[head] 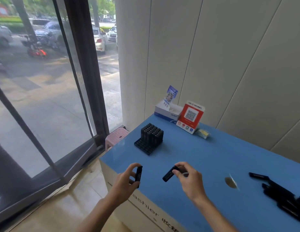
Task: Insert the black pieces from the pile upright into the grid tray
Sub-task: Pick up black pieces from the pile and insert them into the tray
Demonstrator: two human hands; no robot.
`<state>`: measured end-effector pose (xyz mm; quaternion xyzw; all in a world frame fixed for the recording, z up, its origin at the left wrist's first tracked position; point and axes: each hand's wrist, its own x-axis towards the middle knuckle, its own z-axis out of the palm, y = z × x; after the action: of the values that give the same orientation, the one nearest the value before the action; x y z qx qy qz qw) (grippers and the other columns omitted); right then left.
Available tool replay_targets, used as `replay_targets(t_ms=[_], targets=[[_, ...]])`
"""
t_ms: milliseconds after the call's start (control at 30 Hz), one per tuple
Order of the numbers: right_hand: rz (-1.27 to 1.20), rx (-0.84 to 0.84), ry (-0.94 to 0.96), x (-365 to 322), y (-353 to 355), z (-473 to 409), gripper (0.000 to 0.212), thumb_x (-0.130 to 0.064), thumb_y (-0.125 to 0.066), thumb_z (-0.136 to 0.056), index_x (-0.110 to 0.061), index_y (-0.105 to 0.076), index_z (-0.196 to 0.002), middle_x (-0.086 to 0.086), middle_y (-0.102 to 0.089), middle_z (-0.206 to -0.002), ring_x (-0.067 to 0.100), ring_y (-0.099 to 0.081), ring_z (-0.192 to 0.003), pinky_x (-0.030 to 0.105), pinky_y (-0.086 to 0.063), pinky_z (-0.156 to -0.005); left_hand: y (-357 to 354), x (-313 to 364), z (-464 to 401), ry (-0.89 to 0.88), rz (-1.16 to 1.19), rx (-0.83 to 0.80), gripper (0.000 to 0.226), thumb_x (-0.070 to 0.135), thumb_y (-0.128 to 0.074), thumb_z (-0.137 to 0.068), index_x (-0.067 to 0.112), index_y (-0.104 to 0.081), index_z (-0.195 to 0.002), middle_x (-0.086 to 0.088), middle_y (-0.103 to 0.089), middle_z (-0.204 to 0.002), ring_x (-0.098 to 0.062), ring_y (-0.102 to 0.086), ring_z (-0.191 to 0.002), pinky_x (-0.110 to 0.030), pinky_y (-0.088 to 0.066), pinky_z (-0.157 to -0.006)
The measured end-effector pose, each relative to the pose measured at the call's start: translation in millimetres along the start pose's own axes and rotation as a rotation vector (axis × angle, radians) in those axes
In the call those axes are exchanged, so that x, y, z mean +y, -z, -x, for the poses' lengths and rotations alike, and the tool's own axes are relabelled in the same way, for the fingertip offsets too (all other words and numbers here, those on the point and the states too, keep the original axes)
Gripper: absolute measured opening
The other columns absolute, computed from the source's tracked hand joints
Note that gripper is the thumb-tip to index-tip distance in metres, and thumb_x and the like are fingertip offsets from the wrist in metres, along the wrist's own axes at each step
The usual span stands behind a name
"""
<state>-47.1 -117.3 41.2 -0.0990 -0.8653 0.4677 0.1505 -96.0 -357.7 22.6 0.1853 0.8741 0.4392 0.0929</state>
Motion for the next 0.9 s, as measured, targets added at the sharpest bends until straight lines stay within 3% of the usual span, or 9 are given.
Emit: replay_targets(t_ms=[300,500,633,733,900], targets=[[0.054,0.028,0.045,-1.9,-48.7,-67.9,0.032,-0.013,-0.072,-0.080,-0.041,-0.056,-0.080,-0.012,-0.066,-0.080,0.004,-0.060,-0.084,0.005,-0.040,-0.072,36.5,-30.7,-68.5,0.014,0.006,0.046,0.045,0.006,-0.060,-0.087,0.032,-0.041,-0.119,0.004,-0.058,-0.096,-0.008,-0.067,-0.068,-0.021,-0.055,-0.063],[0.085,0.080,0.042,6.4,-72.7,-116.6,0.037,-0.013,-0.075,-0.078,-0.044,-0.054,-0.079,-0.013,-0.062,-0.079,0.003,-0.057,-0.081,0.005,-0.039,-0.070,48.2,-28.8,-136.1,-0.066,-0.051,-0.008,0.045,0.008,-0.062,-0.086,0.036,-0.039,-0.113,0.004,-0.066,-0.092,-0.001,-0.063,-0.074,-0.013,-0.051,-0.068],[0.109,0.116,0.032,17.2,-83.8,-135.2,0.034,-0.014,-0.075,-0.077,-0.041,-0.056,-0.080,-0.017,-0.061,-0.076,0.005,-0.058,-0.079,0.011,-0.042,-0.069,40.9,-27.7,-173.9,-0.133,-0.055,-0.068,0.041,0.009,-0.062,-0.087,0.031,-0.042,-0.115,0.003,-0.066,-0.094,-0.005,-0.064,-0.075,-0.019,-0.054,-0.072],[0.111,0.164,0.002,19.5,-90.1,-145.7,0.024,-0.013,-0.076,-0.076,-0.031,-0.061,-0.081,-0.017,-0.062,-0.075,0.006,-0.058,-0.077,0.024,-0.047,-0.069,37.0,-26.0,-194.2,-0.147,-0.063,-0.082,0.042,0.009,-0.063,-0.085,0.027,-0.043,-0.117,0.004,-0.064,-0.094,-0.009,-0.063,-0.074,-0.025,-0.055,-0.072],[0.165,0.182,-0.018,21.0,-103.9,-157.9,0.019,-0.010,-0.076,-0.075,-0.023,-0.065,-0.085,-0.021,-0.060,-0.076,0.010,-0.058,-0.076,0.028,-0.049,-0.071,35.4,-27.9,-222.5,-0.189,-0.071,-0.102,0.038,0.013,-0.064,-0.085,0.024,-0.045,-0.116,0.005,-0.062,-0.092,-0.007,-0.059,-0.074,-0.016,-0.051,-0.069]])
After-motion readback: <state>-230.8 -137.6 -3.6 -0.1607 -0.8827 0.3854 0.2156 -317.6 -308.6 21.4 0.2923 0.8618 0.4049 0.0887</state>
